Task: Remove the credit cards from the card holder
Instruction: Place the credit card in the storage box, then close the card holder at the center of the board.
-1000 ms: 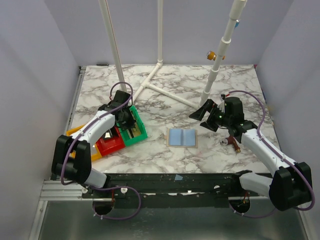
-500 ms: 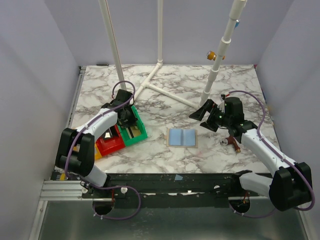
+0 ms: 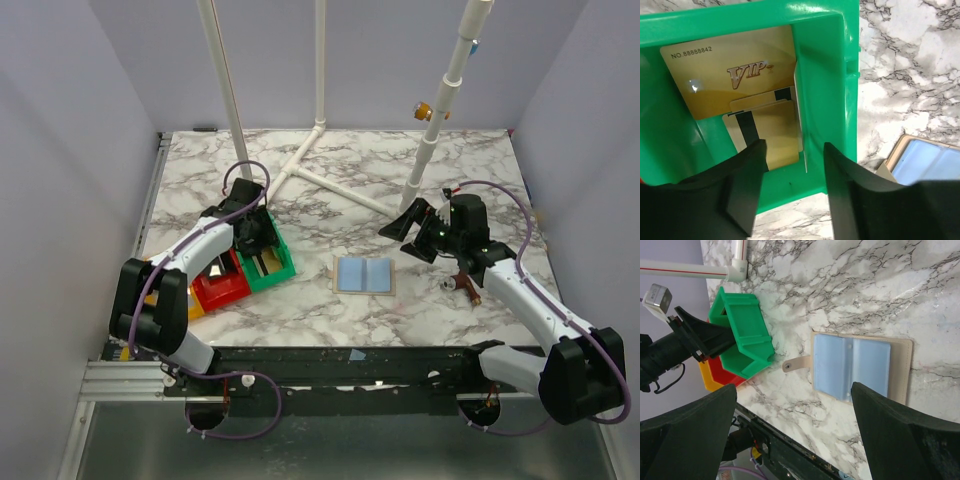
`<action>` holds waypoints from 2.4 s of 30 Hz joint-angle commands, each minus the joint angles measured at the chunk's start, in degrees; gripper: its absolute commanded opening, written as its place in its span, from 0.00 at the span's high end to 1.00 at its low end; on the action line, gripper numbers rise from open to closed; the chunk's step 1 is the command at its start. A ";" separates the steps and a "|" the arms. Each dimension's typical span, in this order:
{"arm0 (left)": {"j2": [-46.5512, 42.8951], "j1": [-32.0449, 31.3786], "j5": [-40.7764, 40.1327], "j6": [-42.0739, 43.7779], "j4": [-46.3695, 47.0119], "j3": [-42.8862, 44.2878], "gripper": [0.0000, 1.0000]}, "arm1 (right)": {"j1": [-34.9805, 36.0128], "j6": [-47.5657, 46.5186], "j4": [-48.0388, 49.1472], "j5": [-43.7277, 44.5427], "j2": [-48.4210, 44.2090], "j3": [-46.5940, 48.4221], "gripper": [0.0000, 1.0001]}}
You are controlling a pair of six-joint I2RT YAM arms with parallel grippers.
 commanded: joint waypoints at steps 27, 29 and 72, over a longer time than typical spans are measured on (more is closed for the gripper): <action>-17.10 -0.03 -2.62 2.88 -6.97 -0.87 0.01 | -0.33 -1.05 -0.51 0.82 -0.12 -1.66 0.00; -17.75 -0.53 -2.17 3.09 -7.00 -0.78 0.02 | -0.33 -0.99 -0.51 1.04 -0.13 -1.78 0.00; 13.70 -23.85 1.36 4.74 -2.08 14.22 0.62 | 1.09 -2.44 1.76 9.12 4.05 -11.92 0.17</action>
